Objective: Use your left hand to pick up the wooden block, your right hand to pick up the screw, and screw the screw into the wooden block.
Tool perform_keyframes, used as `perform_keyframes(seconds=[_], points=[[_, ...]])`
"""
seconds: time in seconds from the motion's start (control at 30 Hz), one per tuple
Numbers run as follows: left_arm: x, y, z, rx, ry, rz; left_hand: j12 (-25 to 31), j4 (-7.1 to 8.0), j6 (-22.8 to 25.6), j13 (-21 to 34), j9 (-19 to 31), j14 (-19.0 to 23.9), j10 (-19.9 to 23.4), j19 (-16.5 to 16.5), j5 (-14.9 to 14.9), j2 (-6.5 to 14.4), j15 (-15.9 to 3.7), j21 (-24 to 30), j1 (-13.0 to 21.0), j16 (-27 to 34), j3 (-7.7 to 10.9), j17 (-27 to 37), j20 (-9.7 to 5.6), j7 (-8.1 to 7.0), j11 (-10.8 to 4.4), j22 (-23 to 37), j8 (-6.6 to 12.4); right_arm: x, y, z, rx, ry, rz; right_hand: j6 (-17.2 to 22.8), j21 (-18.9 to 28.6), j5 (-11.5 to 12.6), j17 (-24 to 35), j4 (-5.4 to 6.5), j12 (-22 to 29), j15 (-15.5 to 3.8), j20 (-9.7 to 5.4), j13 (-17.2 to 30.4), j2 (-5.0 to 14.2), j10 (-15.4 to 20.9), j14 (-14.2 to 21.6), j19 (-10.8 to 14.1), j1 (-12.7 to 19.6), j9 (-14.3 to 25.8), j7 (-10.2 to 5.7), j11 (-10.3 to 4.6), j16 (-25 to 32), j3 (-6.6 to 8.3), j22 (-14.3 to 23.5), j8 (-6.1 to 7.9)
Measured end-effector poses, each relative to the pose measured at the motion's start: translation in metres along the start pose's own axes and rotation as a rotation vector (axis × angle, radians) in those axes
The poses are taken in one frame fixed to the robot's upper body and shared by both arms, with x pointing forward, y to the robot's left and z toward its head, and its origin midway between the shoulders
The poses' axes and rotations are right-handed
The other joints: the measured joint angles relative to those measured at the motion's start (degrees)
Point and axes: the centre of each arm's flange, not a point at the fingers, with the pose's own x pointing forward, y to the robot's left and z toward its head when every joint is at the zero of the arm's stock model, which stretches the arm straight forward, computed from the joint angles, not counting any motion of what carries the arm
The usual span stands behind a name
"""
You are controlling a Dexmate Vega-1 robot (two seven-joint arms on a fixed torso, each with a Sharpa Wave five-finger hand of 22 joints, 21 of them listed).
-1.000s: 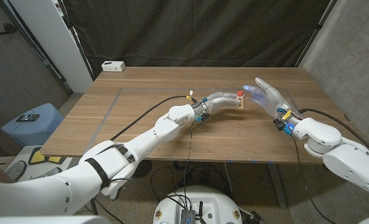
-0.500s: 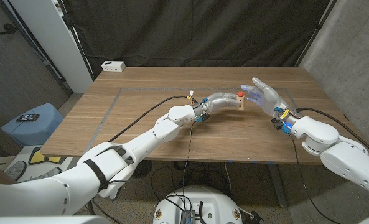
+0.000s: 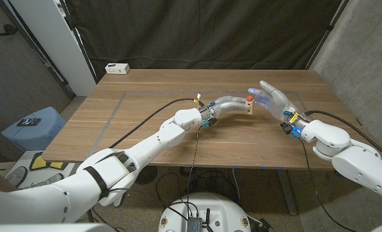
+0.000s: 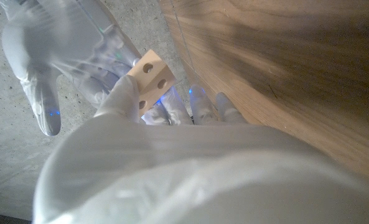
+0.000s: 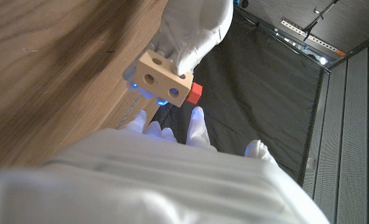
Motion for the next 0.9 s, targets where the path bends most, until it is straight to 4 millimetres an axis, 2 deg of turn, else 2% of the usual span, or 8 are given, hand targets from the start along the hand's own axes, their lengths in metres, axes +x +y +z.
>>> perform_keyframes(seconds=[0.9], points=[[0.004, 0.001, 0.001, 0.009, 0.010, -0.003, 0.00, 0.00, 0.00, 0.00, 0.29, 0.00, 0.00, 0.00, 0.24, 0.07, 0.00, 0.00, 0.02, 0.00, 0.00, 0.00, 0.00, 0.00, 0.00, 0.00, -0.25, -0.002, -0.001, -0.012, 0.032, 0.025, -0.004, 0.02, 0.00, 0.00, 0.00, 0.25, 0.00, 0.00, 0.27, 0.00, 0.00, 0.00, 0.00, -0.27, 0.00, -0.53, -0.01, 0.00, 0.00, -0.25, 0.00, 0.00]])
